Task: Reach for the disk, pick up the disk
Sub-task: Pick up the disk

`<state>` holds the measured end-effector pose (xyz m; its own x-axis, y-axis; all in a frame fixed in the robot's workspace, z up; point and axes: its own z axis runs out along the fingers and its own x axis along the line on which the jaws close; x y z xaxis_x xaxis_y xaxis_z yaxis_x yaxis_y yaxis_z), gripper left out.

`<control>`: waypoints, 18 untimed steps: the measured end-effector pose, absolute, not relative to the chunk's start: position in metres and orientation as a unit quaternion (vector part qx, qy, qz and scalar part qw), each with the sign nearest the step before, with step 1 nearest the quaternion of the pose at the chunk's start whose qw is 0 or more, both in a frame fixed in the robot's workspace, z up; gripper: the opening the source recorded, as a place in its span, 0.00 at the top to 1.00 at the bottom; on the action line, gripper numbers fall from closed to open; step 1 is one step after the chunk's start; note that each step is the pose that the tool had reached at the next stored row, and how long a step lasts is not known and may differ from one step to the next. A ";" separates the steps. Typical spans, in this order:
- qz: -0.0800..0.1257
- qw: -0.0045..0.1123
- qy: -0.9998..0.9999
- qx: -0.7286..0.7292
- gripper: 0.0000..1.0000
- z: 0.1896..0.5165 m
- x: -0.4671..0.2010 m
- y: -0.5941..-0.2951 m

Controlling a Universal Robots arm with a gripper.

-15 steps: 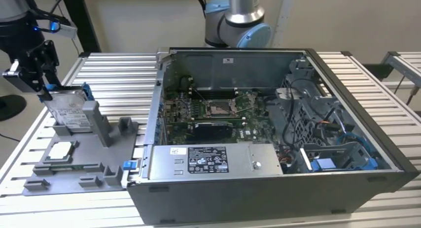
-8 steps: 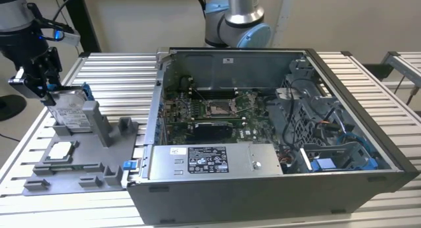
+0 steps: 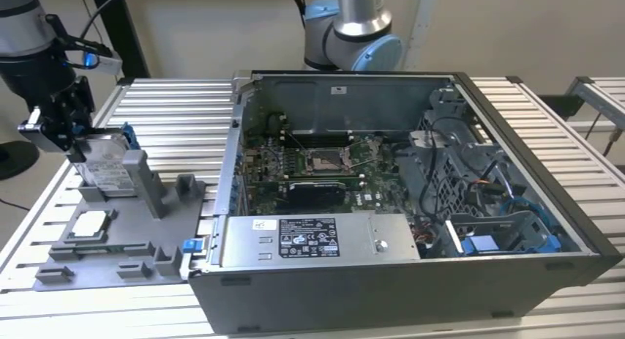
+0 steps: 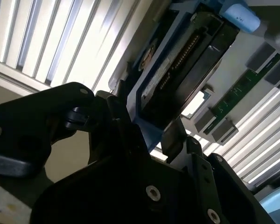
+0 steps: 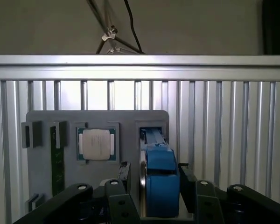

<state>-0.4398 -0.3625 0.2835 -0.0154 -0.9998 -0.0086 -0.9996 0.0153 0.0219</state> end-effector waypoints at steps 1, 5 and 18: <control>-0.011 0.005 -0.712 0.702 0.00 0.282 -0.440 -0.363; -0.011 0.005 -0.712 0.702 0.00 0.274 -0.440 -0.362; -0.010 0.005 -0.712 0.702 0.00 0.265 -0.440 -0.362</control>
<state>-0.4398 -0.3625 0.2653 -0.0155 -0.9999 -0.0063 -0.9996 0.0153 0.0219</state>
